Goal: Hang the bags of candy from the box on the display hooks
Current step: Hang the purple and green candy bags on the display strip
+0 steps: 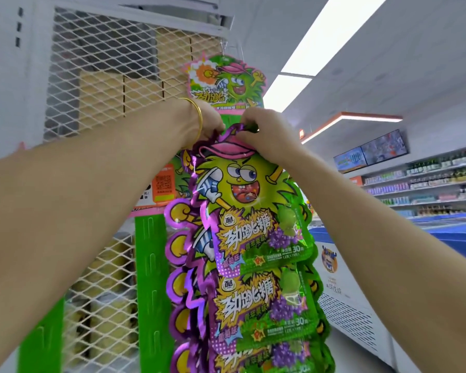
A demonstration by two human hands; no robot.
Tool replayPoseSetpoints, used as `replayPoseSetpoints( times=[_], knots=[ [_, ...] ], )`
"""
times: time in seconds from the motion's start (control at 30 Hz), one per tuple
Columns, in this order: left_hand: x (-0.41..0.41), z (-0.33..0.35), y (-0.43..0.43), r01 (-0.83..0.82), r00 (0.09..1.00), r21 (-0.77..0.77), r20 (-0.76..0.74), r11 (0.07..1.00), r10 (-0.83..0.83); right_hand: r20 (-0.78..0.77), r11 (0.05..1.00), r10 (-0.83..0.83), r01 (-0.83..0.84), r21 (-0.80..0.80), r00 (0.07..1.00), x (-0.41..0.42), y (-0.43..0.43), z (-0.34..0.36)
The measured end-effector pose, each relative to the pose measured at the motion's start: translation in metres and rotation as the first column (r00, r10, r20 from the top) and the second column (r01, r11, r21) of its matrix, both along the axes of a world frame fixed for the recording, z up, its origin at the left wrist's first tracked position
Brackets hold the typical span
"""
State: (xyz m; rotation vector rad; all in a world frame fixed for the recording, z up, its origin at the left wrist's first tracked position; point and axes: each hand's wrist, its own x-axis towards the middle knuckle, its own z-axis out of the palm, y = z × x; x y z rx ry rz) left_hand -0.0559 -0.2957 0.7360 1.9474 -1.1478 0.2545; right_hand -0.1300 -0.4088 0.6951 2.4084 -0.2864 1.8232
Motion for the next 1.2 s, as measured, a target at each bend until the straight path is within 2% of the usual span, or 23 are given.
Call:
replayPoseSetpoints(
  times=[0.27,0.4,0.53,0.73,0.9,1.0,1.07,1.13,1.2],
  knots=[
    [0.010,-0.004,-0.008,0.042,0.999,-0.097,-0.027,0.994,-0.045,-0.084,0.995,0.098,-0.098,0.015,0.992,-0.007,0.000,-0.003],
    [0.017,-0.008,-0.007,0.122,0.981,-0.171,-0.131,0.978,-0.146,-0.148,0.994,0.101,-0.094,0.052,0.984,-0.006,-0.005,-0.010],
    [0.017,-0.017,-0.004,0.162,0.979,-0.206,-0.088,0.965,-0.183,-0.089,0.978,0.167,-0.154,0.141,0.982,-0.003,-0.014,-0.022],
    [0.014,-0.027,0.000,0.175,0.983,-0.236,-0.016,0.956,-0.184,-0.093,0.982,0.164,-0.153,0.112,0.982,-0.004,-0.014,-0.032],
    [0.011,-0.035,0.003,0.114,0.983,-0.249,0.172,0.962,-0.072,-0.037,0.991,0.062,-0.057,0.118,0.997,-0.006,-0.011,-0.037],
    [0.009,-0.047,0.009,0.037,0.936,-0.302,0.344,0.953,0.073,0.009,0.995,-0.061,0.060,0.084,0.998,-0.010,-0.006,-0.044],
    [0.006,-0.061,0.015,0.068,0.894,-0.337,0.438,0.939,0.093,0.062,0.990,-0.130,0.126,0.060,0.990,-0.016,0.003,-0.050],
    [0.001,-0.079,0.026,0.125,0.846,-0.361,0.525,0.924,0.091,0.121,0.992,-0.128,0.124,0.037,0.984,-0.023,0.018,-0.059],
    [-0.004,-0.103,0.041,0.185,0.812,-0.382,0.578,0.906,0.078,0.158,0.999,-0.037,0.032,0.039,0.987,-0.028,0.038,-0.072]
  ],
)
